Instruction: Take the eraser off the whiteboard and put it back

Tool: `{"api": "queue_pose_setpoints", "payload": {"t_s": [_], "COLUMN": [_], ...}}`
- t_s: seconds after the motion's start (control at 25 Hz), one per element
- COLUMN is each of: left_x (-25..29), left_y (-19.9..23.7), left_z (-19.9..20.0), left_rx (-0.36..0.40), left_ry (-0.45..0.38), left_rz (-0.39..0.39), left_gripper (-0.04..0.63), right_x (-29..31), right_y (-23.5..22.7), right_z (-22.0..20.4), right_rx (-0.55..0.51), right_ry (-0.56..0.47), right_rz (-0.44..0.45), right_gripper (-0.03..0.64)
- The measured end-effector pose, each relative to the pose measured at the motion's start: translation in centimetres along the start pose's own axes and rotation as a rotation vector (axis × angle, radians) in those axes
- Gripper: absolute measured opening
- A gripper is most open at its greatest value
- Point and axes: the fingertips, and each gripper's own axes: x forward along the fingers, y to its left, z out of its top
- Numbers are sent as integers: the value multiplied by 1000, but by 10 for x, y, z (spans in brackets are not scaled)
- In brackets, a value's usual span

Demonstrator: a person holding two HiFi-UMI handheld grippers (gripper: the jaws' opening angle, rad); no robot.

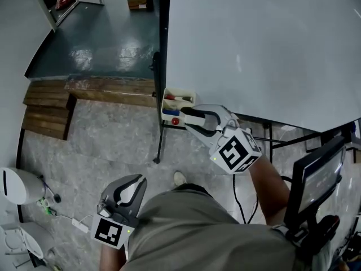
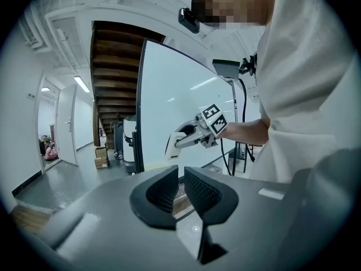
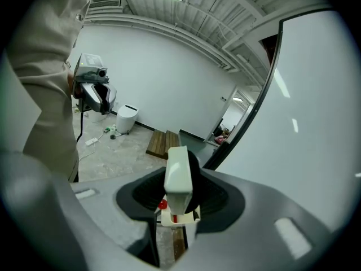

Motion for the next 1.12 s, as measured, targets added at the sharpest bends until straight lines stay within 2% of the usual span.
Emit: {"api": "queue_pose_setpoints", "payload": {"t_s": [0.64, 1.12], "left_x": [25, 39], "left_y": [8, 11], "left_z": [-3, -8], "left_rx": [-31, -29], "left_ry": [52, 97], "left_rz": [54, 48], "left_gripper": [38, 38], "right_x": [41, 68], "right_y": [-10, -5], "right_z": [-47, -80], "right_rx": [38, 80], "right_ry": [23, 42], "right_rz": [94, 137], "right_gripper": [152, 152]}}
